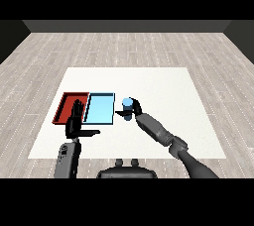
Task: Pick the blue can and put it in the blue box
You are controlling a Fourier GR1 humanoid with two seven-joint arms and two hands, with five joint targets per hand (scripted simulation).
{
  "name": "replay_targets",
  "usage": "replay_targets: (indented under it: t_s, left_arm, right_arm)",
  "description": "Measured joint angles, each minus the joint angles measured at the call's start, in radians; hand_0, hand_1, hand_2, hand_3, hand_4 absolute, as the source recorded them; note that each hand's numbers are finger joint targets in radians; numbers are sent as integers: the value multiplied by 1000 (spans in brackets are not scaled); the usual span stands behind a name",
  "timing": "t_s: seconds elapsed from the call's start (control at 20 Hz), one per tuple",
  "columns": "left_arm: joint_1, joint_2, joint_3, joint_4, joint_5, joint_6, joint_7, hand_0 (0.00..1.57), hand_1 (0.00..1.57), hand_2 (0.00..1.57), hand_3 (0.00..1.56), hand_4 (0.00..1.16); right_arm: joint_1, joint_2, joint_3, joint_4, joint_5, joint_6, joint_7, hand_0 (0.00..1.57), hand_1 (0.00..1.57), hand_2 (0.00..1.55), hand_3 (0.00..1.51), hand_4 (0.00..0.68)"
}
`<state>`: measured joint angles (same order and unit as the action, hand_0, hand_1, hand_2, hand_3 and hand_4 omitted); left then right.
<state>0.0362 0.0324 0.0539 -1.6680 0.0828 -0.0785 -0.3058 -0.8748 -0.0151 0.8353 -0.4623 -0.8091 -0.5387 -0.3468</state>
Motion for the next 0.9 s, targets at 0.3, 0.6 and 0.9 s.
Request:
replay_targets:
  t_s: [0.3, 0.6, 0.9]
  left_arm:
    - [-38, -6, -34, 2, -21, 6, 47, 0, 0, 0, 0, 0]
    - [-77, -23, -131, -16, -71, 48, 118, 0, 0, 0, 0, 0]
    - [-136, -30, -232, 12, -76, 132, 169, 0, 0, 0, 0, 0]
  right_arm:
    - [50, -85, 0, -211, 87, -32, 24, 1531, 1531, 1480, 1410, 578]
    - [138, -236, -9, -480, 154, -80, 66, 1506, 1506, 1470, 1400, 582]
    - [189, -315, -48, -677, 248, -117, 154, 1502, 1502, 1469, 1393, 582]
